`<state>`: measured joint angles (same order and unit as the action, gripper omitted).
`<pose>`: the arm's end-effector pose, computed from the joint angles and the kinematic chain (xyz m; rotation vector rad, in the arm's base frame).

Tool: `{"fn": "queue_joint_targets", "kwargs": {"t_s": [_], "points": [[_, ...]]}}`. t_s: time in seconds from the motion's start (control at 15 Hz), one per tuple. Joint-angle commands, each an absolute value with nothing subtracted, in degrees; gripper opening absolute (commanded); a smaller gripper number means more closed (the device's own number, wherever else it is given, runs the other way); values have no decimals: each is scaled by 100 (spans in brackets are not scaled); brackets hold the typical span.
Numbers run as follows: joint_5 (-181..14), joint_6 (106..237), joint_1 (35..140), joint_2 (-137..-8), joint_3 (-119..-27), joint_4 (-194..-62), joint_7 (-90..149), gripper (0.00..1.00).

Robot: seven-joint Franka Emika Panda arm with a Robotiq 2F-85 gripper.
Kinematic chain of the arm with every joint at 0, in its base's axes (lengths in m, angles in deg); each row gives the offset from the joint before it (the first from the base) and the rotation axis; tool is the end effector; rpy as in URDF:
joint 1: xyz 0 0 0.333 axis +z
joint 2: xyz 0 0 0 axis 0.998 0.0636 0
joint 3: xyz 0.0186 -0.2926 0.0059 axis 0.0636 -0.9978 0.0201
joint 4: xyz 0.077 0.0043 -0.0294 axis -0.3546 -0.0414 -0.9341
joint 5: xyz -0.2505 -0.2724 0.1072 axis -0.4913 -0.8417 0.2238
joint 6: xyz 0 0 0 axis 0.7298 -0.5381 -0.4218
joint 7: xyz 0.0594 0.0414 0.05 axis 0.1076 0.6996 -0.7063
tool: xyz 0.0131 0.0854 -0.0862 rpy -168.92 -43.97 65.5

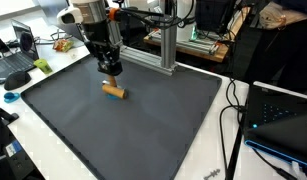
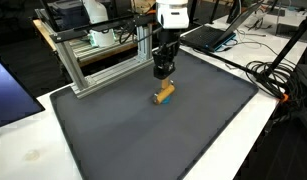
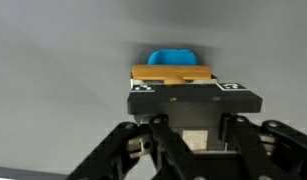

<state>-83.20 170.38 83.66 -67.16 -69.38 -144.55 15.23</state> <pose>0.6175 -0.0329 0.2749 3.0954 0.2341 0.0716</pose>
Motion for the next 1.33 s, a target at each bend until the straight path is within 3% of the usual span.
{"fn": "queue_joint_targets", "kwargs": {"t_s": [0.0,1.27], "points": [[-8342,16771,8397,-6677,-6930,-14906,1596,22],[-8408,16463,8421,-6691,-6944,-14867,1594,22]]}}
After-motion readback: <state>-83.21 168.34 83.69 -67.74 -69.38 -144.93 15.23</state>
